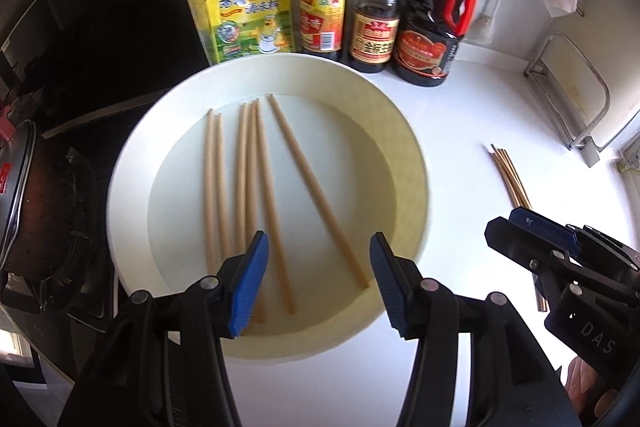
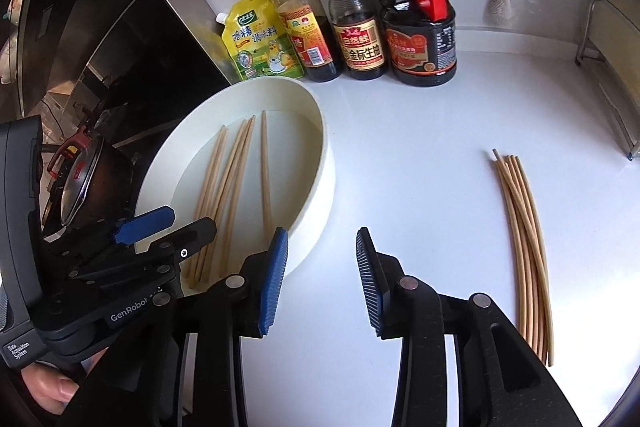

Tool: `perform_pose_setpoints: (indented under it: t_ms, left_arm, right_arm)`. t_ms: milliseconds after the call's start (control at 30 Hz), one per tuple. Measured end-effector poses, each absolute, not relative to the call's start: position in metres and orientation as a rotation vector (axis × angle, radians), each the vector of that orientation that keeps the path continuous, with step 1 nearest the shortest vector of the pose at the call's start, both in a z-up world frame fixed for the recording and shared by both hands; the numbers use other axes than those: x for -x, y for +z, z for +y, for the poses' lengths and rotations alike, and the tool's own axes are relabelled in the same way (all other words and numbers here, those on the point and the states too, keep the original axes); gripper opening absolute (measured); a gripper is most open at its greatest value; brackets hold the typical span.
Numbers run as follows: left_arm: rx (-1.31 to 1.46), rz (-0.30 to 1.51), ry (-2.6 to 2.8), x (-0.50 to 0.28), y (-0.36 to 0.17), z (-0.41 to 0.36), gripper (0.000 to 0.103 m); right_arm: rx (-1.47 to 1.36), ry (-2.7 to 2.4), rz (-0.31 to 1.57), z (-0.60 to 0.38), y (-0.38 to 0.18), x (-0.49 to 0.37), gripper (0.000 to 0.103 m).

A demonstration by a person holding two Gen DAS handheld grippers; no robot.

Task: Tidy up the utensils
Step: 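Move both open tools back from the basin to the chopstick pile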

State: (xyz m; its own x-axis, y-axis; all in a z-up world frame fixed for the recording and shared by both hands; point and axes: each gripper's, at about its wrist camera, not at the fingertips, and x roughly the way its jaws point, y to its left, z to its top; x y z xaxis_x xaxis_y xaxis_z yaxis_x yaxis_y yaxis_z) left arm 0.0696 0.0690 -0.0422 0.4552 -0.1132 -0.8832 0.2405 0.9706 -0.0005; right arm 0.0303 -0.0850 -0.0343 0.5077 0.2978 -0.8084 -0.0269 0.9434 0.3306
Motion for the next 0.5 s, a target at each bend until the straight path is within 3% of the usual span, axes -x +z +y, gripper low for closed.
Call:
perform_pose_setpoints:
  t_ms: [500]
  left_arm:
    - [-0.156, 1.092, -0.32, -0.054, -0.049, -0.003, 0.058]
  right_arm:
    - [-0.319, 0.097, 1.037, -0.158, -0.045, -0.005, 0.036]
